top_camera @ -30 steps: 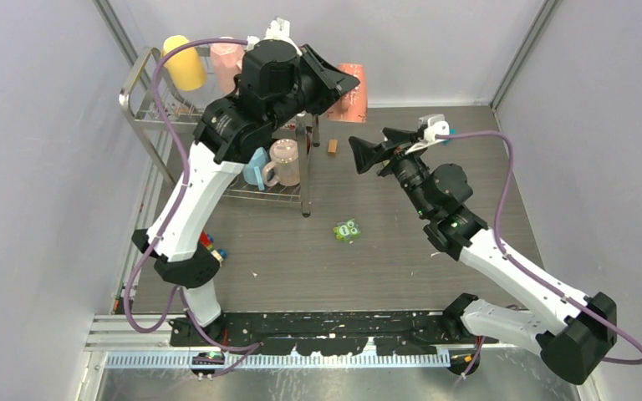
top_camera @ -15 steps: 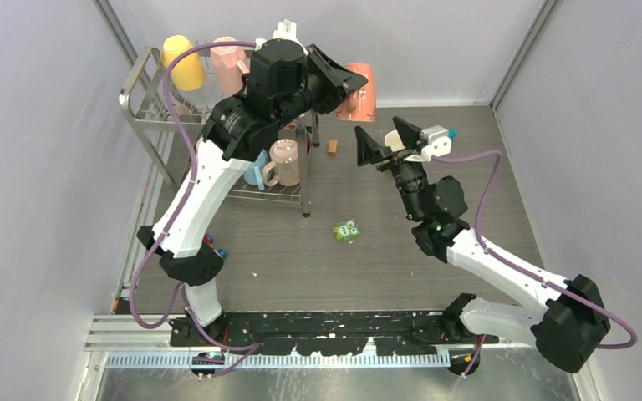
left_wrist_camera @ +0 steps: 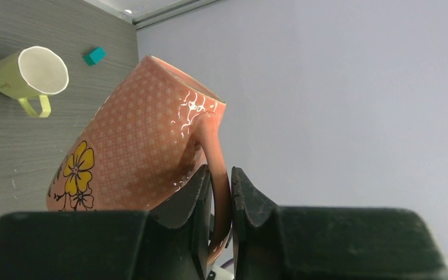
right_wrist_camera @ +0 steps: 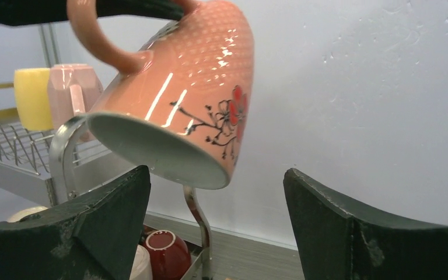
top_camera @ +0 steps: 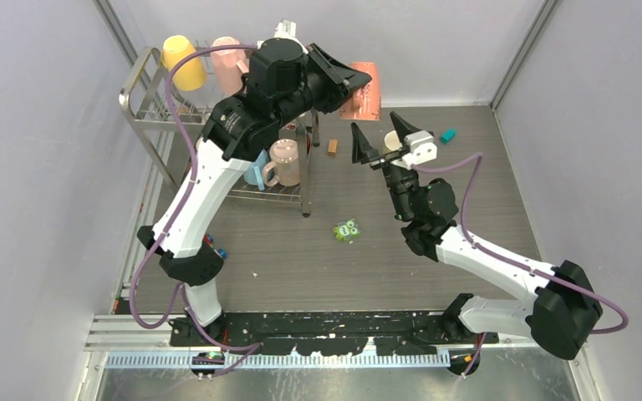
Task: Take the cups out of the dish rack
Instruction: Place the cup at the center of the board.
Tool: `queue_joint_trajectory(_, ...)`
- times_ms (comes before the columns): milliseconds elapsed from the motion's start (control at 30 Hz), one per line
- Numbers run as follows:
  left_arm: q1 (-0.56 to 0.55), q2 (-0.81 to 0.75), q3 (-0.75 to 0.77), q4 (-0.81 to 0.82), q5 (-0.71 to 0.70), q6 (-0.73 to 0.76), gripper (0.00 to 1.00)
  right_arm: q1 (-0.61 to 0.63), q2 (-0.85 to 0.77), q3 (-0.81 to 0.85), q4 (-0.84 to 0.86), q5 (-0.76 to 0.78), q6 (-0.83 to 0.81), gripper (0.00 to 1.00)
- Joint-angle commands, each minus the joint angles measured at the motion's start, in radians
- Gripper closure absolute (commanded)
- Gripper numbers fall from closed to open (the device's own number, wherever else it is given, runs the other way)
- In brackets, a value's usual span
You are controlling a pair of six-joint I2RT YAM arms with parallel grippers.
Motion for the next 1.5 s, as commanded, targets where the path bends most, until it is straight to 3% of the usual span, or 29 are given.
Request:
queue_joint_trajectory(0, -0.005, -0.033, 0.035, 0.127, 0.021, -0.034, 1.00, 0.034, 0.043, 0.051, 0.192, 0.068, -0.186, 0.13)
queue_joint_trajectory(267, -0.004, -0.075, -0.040, 0.141, 0.034, -0.039, 1.00, 0.064, 0.125, 0.081, 0.372, 0.110, -0.363, 0.23)
queue_joint_trajectory(500, -0.003, -0.074, -0.049, 0.154, 0.059, -0.054, 1.00, 0.068, 0.151, 0.098, 0.396, 0.108, -0.421, 0.37)
queue_joint_trajectory(800, -0.003, -0.072, -0.069, 0.169, 0.083, -0.084, 1.00, 0.071, 0.171, 0.115, 0.437, 0.131, -0.481, 0.65)
queue_joint_trajectory(1033, -0.004, -0.062, -0.088, 0.195, 0.097, -0.112, 1.00, 0.074, 0.159, 0.124, 0.435, 0.174, -0.476, 0.96)
queue_joint_trajectory(1133, -0.002, -0.057, -0.088, 0.204, 0.097, -0.111, 1.00, 0.074, 0.150, 0.126, 0.431, 0.195, -0.471, 0.99)
queue_joint_trajectory(1200, 0.000, -0.053, -0.089, 0.209, 0.097, -0.106, 0.93, 0.076, 0.142, 0.125, 0.422, 0.209, -0.462, 0.99)
queue_joint_trajectory(1467, 0.007, -0.037, -0.082, 0.210, 0.097, -0.067, 0.46, 0.076, 0.112, 0.124, 0.377, 0.271, -0.429, 0.99)
